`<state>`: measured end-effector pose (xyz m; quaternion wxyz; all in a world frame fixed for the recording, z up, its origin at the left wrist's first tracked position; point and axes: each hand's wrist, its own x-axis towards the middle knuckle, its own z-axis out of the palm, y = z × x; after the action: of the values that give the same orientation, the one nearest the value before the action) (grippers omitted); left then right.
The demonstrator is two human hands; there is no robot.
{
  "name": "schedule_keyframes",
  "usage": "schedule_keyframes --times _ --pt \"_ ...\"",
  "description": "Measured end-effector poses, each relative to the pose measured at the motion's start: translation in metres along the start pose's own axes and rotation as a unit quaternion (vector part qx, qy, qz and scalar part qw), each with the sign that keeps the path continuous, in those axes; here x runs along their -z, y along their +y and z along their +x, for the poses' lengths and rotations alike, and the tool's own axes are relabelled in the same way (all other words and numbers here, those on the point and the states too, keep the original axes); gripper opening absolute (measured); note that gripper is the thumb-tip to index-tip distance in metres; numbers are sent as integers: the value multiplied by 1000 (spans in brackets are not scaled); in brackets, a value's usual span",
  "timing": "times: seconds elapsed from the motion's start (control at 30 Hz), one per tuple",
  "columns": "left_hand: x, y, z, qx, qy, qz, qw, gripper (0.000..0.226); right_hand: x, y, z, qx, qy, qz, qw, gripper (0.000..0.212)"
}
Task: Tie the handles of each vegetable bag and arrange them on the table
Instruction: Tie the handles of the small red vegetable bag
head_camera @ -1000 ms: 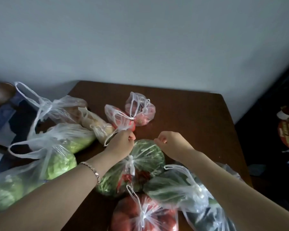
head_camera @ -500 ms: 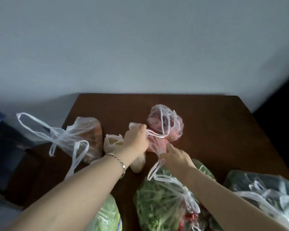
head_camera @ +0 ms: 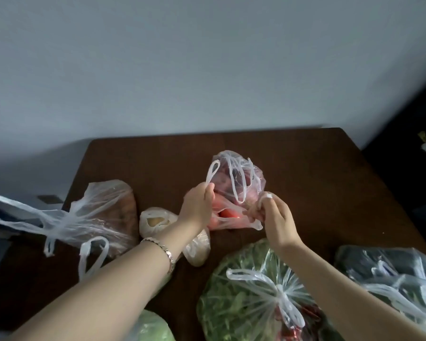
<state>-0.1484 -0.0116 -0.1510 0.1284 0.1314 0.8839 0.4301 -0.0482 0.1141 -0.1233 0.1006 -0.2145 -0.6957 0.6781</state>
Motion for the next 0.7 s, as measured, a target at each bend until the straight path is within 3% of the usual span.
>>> schedule_keyframes --times 0.07,0.17,0.3,0.4,0.53,0.63,0.7 --pt "-4 5 -6 12 36 -77 996 43 7 -3 4 -3 18 16 1000 50" --pt "-14 15 -17 70 36 -196 978 43 26 -9 9 1 61 24 998 48" --pt "-34 35 -38 173 0 -395 902 36 54 -14 12 -32 102 54 993 39" --pt "-43 47 -54 165 -18 -392 905 27 65 -13 14 -98 85 98 987 14" --pt "-47 50 -66 151 -12 -339 928 24 70 -8 11 -144 34 88 985 26" --pt "-47 54 -76 60 26 -211 975 36 69 -7 4 -146 15 72 987 22" --pt "-47 56 -81 24 63 -182 981 34 67 -5 2 -142 14 41 989 17"
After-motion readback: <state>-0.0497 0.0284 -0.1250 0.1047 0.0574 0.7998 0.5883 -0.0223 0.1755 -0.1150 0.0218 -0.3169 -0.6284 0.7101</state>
